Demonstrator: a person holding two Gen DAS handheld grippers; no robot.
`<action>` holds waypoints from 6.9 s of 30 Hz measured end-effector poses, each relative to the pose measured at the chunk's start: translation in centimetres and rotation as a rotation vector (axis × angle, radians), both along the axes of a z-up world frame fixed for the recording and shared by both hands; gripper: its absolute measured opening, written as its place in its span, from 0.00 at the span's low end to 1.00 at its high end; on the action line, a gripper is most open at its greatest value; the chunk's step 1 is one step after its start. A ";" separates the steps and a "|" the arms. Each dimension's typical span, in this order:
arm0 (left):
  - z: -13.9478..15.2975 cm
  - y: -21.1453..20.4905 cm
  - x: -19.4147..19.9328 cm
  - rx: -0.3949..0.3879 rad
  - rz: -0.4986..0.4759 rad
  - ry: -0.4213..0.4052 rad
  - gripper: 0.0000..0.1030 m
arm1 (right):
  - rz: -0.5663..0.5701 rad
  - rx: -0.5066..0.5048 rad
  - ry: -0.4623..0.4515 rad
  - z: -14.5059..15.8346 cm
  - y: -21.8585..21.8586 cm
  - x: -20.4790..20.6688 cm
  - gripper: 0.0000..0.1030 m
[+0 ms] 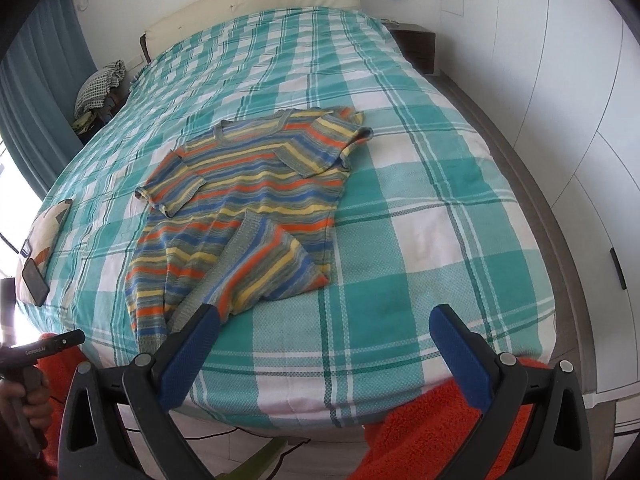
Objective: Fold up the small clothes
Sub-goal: 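Grasp the sweater hem with the left tool while the right tool approaches the hem, then grasp the hem with both tools and pull it to straighten the sweater, then open both tools and release the hem onto the bed, then grasp a sleeve cuff with the right tool and fold it across the body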
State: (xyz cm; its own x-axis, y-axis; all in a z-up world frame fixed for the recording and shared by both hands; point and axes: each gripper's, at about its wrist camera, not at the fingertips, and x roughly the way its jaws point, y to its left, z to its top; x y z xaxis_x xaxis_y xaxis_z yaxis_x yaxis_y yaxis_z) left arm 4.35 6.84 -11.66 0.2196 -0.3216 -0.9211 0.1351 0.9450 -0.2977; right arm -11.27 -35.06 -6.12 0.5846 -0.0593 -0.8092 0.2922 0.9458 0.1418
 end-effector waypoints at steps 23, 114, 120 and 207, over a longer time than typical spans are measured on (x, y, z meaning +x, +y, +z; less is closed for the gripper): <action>-3.1 -1.3 1.1 -0.052 -0.080 -0.022 0.01 | 0.379 0.024 0.089 -6.2 1.3 14.4 0.84; -1.1 -6.4 3.6 0.192 -0.215 -0.225 0.61 | 0.331 0.281 0.044 -5.0 -2.4 13.5 0.31; -3.8 -7.5 -1.5 0.409 -0.374 -0.231 0.62 | 0.208 0.277 0.230 -13.6 -5.3 12.2 0.16; 0.3 -8.8 0.5 0.287 -0.254 -0.311 0.88 | -0.460 0.322 -0.065 -11.7 -31.6 8.8 0.46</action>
